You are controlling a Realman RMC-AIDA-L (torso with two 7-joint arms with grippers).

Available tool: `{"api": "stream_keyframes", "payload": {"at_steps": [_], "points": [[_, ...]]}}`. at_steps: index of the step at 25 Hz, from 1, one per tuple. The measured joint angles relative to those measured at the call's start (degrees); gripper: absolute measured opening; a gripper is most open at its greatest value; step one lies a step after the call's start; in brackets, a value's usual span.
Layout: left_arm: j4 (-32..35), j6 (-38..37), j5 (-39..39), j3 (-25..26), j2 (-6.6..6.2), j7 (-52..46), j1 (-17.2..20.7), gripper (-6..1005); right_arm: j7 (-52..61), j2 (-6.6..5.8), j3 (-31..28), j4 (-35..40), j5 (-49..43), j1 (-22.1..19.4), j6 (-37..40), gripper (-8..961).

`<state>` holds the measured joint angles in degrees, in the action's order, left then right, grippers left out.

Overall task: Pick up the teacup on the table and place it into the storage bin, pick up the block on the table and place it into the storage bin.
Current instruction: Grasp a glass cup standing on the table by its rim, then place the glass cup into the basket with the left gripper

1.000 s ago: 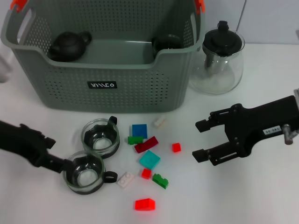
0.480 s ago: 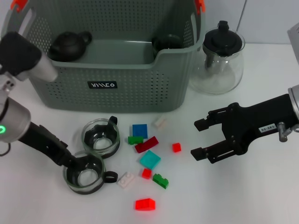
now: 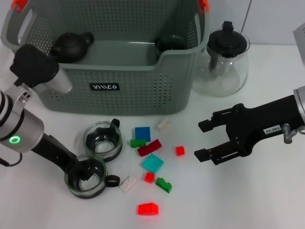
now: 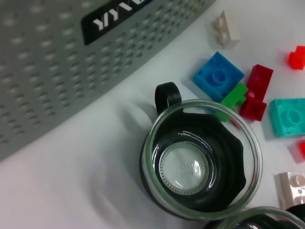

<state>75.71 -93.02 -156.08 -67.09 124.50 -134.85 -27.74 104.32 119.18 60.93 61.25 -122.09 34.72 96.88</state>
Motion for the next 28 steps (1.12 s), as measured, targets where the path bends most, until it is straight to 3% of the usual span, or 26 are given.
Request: {"api": "stream_keyframes", "payload": {"at_steps": [8, 13, 20, 24, 28], "points": [[-2.50, 2.43, -0.65, -0.60, -0.14, -1.90, -0.60, 622, 0.00, 0.00, -0.12, 0.00, 0.01, 0.00, -0.40, 853], [-2.19, 3.47, -1.38, -1.24, -0.16, -2.73, -0.19, 394, 0.00, -0.08, -0.21, 0.09, 0.01, 0.00, -0.51, 853], [-1.07, 3.07, -1.49, -1.29, -0.13, -2.87, -0.05, 191, 0.00, -0.16, -0.28, 0.14, 0.01, -0.02, -0.52, 852], [2.25, 0.32, -1.23, -0.64, -0.14, -3.26, 0.84, 61, 0.00, -0.29, -0.29, 0.06, 0.01, -0.26, -0.73, 849], [8.15, -7.18, -1.07, 1.36, -0.20, -3.67, 1.53, 60, 0.00, -0.50, -0.63, 0.04, 0.01, -0.47, -0.69, 850]]}}
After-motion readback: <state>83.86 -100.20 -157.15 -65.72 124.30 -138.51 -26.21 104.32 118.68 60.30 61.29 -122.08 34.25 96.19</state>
